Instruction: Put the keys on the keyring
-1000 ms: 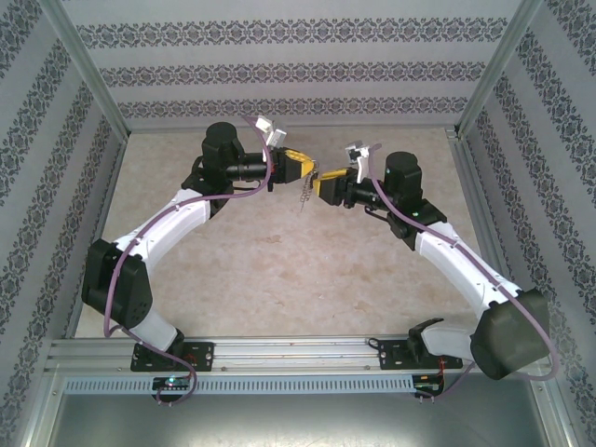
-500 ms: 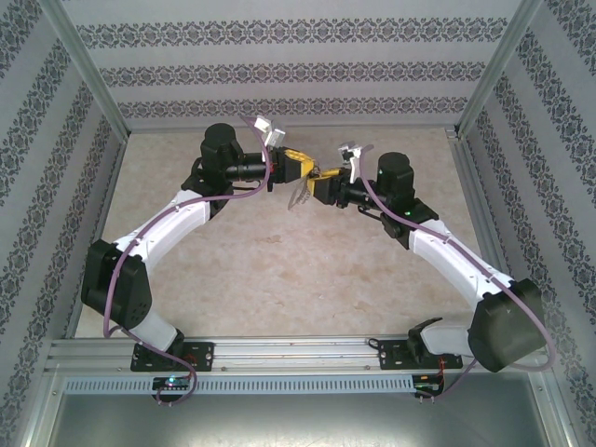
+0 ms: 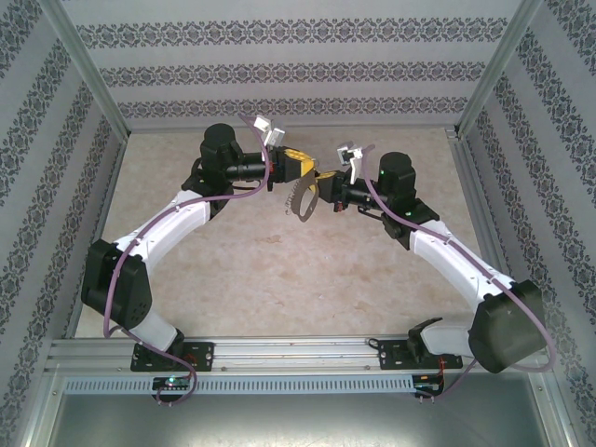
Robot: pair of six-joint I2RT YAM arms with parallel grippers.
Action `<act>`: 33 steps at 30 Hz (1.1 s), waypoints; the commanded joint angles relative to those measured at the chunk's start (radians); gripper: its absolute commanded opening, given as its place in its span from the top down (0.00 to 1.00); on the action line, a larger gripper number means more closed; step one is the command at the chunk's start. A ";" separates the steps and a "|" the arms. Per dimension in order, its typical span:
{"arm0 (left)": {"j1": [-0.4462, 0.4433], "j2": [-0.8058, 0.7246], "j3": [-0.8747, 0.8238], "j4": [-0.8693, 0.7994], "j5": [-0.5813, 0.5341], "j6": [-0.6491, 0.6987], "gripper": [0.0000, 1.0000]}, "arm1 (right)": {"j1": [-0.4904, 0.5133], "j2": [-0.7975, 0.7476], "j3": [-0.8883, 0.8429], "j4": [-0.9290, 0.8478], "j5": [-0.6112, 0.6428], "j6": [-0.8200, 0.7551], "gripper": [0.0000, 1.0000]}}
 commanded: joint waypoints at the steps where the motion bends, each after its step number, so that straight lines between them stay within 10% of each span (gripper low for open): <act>1: -0.014 -0.020 -0.009 0.117 0.015 -0.038 1.00 | 0.001 -0.010 0.005 0.020 -0.039 -0.003 1.00; 23: -0.024 -0.012 -0.054 0.224 -0.003 -0.097 1.00 | -0.001 0.010 0.057 -0.038 0.023 -0.005 1.00; 28: -0.023 0.000 -0.066 0.317 -0.003 -0.156 1.00 | -0.071 -0.117 -0.017 -0.039 0.058 0.015 0.67; 33: -0.023 0.017 -0.074 0.426 -0.003 -0.234 1.00 | -0.152 -0.254 -0.064 -0.037 0.103 0.038 0.62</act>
